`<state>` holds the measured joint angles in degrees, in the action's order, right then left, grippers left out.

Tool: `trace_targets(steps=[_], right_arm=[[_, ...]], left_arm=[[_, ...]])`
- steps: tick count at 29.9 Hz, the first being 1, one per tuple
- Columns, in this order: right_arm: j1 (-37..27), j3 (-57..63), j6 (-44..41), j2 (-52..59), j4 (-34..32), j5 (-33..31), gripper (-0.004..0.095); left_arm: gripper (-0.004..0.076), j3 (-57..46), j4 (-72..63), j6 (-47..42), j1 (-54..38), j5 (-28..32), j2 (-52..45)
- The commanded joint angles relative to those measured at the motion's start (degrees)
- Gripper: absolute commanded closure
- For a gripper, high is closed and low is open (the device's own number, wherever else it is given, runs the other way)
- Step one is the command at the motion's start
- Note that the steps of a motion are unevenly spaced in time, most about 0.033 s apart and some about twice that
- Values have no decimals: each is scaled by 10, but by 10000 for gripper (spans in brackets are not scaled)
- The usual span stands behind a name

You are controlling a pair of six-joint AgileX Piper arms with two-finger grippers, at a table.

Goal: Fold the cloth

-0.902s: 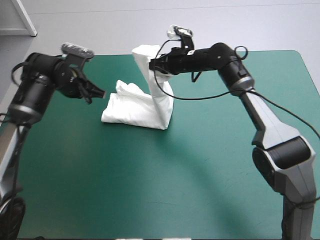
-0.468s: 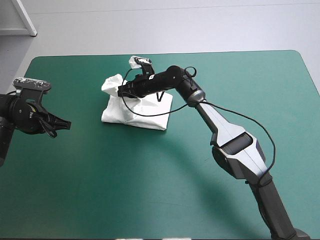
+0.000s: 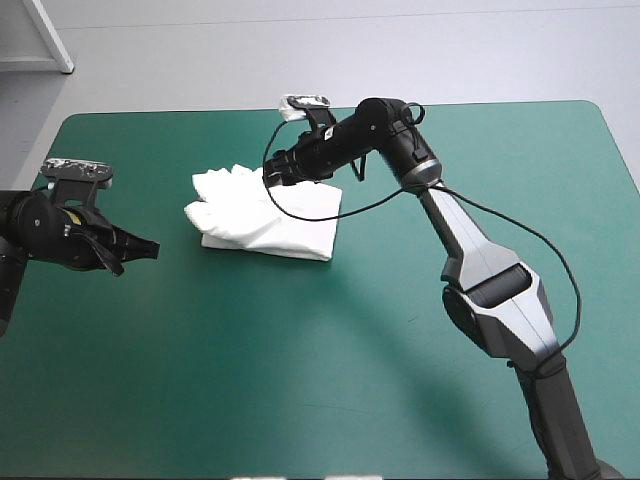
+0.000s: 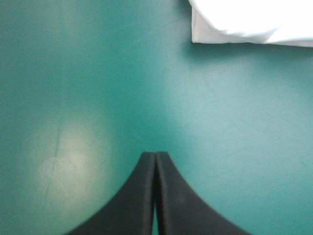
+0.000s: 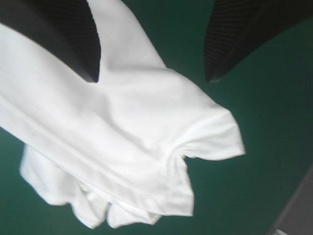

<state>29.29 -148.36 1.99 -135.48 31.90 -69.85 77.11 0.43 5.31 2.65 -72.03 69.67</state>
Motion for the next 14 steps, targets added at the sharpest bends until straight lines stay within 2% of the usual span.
trace_targets(steps=[1, 5, 10, 14], right_arm=[[-5, 12, -29, 58, -36, -17, 348], [-5, 99, -43, 88, -66, -17, 348], [-5, 255, -57, 136, -138, -15, 348], [-5, 313, -53, 133, -118, 25, 348]], left_arm=[[732, 14, -12, 5, -2, -19, -24], [732, 14, -12, 5, -2, -19, -44], [732, 14, -15, 7, -2, -19, -73], [732, 14, -22, 7, -2, -19, -97]])
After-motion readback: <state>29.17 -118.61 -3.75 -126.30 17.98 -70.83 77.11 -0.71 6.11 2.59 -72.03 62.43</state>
